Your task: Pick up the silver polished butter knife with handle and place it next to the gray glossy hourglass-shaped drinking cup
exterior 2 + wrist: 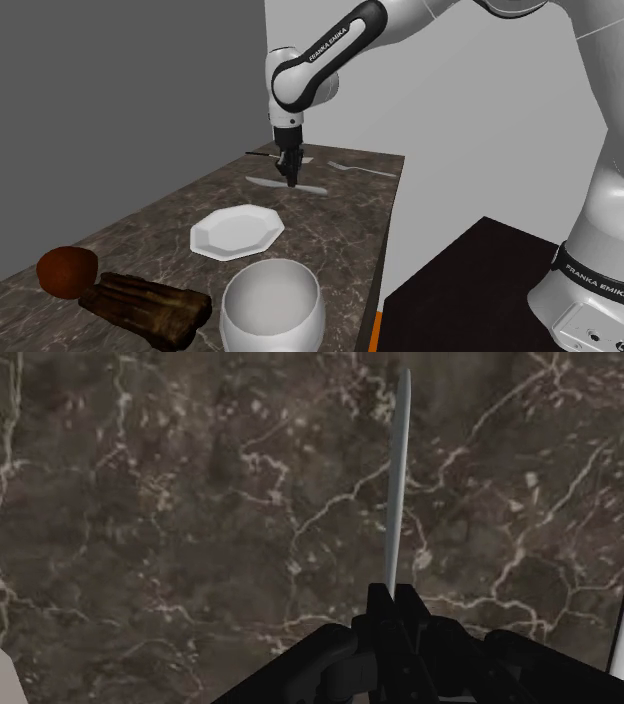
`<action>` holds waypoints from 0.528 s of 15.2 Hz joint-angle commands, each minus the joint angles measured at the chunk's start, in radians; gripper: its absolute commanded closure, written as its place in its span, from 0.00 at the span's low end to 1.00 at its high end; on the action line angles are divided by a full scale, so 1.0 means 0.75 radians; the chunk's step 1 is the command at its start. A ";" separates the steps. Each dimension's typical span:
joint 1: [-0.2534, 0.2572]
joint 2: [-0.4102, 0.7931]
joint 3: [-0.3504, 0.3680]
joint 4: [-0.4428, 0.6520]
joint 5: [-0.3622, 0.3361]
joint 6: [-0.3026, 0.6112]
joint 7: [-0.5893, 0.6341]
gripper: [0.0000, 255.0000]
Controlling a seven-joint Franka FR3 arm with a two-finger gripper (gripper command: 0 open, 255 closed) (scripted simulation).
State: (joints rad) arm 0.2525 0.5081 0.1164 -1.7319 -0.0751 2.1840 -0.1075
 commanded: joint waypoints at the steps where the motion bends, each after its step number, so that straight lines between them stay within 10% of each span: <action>1: -0.001 -0.020 0.002 0.006 0.003 -0.026 -0.001 1.00; 8: -0.004 -0.081 0.007 0.044 0.013 -0.125 -0.008 1.00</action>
State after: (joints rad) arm 0.2494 0.4552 0.1206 -1.7051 -0.0668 2.1048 -0.1131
